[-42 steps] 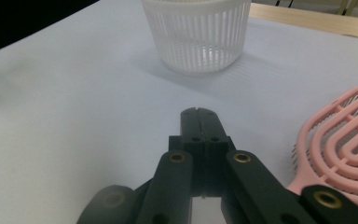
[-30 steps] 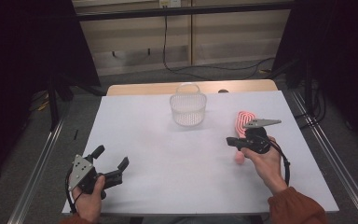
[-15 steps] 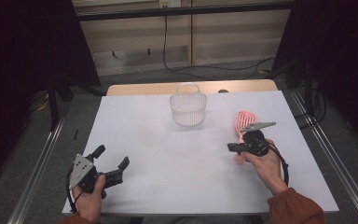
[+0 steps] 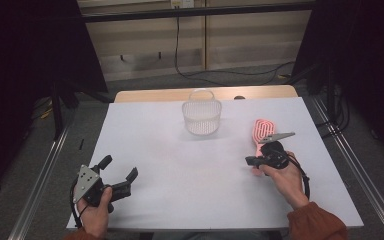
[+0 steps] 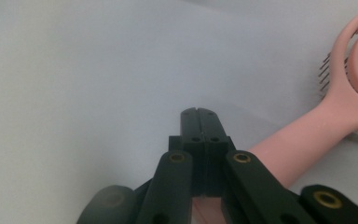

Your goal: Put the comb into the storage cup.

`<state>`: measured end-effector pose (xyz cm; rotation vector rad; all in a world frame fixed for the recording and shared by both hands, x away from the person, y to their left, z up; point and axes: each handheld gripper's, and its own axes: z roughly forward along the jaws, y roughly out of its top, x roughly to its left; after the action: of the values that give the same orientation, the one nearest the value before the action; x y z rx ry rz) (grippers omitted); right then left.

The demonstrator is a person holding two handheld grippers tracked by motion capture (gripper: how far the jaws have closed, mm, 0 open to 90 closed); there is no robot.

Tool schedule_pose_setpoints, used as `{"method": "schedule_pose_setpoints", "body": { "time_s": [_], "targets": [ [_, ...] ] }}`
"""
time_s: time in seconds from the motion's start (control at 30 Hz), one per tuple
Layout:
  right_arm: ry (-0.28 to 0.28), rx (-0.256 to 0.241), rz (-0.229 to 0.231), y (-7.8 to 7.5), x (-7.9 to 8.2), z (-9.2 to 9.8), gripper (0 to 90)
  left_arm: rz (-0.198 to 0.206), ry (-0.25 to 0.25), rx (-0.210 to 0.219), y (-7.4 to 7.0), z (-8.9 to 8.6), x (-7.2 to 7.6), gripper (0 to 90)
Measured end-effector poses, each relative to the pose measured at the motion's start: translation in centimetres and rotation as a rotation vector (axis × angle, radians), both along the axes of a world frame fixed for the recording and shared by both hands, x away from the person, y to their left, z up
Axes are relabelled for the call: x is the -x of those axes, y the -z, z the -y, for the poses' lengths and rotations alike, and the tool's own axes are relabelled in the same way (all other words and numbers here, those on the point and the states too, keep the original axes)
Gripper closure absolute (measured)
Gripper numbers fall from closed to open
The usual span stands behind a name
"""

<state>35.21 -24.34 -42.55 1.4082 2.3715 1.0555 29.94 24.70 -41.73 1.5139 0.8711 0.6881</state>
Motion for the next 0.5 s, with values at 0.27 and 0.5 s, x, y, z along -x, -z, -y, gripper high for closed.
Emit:
{"method": "schedule_pose_setpoints", "body": {
  "time_s": [0.27,0.5],
  "targets": [
    [0.002,0.012,-0.018,0.29,0.17,0.24,90.0,-0.007,0.0,-0.002,0.04,-0.1,-0.05,2.4],
    [0.002,0.016,-0.017,0.36,0.37,0.47,90.0,-0.01,-0.002,-0.006,0.07,-0.1,-0.08,2.4]
  ]
}}
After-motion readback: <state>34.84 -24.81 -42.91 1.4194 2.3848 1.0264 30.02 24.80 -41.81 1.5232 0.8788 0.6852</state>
